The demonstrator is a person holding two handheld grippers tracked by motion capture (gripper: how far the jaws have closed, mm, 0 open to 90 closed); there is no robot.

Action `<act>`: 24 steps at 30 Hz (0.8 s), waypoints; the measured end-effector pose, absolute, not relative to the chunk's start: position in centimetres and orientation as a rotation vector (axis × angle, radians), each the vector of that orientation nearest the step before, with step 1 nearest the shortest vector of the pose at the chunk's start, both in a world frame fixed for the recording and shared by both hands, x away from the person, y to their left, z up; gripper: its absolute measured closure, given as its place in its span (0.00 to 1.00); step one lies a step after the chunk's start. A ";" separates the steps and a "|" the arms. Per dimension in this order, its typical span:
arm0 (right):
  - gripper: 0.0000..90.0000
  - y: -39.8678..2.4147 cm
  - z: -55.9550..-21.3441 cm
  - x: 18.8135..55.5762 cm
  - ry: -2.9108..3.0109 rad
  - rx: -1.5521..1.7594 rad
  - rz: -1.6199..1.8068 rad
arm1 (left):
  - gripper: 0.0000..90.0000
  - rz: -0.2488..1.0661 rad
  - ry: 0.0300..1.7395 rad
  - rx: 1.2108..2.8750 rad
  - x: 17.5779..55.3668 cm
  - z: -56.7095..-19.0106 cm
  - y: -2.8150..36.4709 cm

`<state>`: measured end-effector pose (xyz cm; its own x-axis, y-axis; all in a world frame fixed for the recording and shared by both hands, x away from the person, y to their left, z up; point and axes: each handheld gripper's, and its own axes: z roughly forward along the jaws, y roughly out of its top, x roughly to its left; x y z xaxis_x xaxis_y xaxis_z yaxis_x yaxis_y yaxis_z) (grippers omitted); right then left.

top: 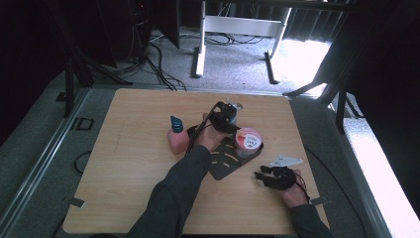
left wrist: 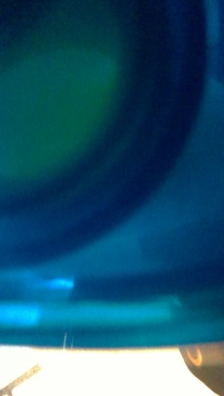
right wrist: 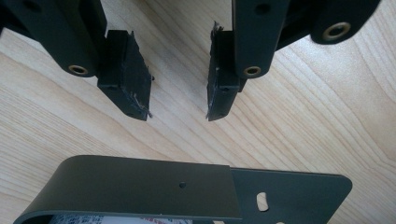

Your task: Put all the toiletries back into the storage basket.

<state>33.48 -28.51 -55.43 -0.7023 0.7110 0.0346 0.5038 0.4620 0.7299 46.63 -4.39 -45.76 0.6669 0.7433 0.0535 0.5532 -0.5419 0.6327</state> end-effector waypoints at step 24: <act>0.66 -28.5 -55.4 33.5 2.440 1.041 1.081 | 0.61 0.382 1.010 2.314 47.3 -47.1 -5.0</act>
<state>33.53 -28.53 -55.43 -0.7029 0.7103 0.0362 0.5042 0.4617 0.7298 47.34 -5.05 -47.13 0.6725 0.7395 0.0286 0.5736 -0.5453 0.6113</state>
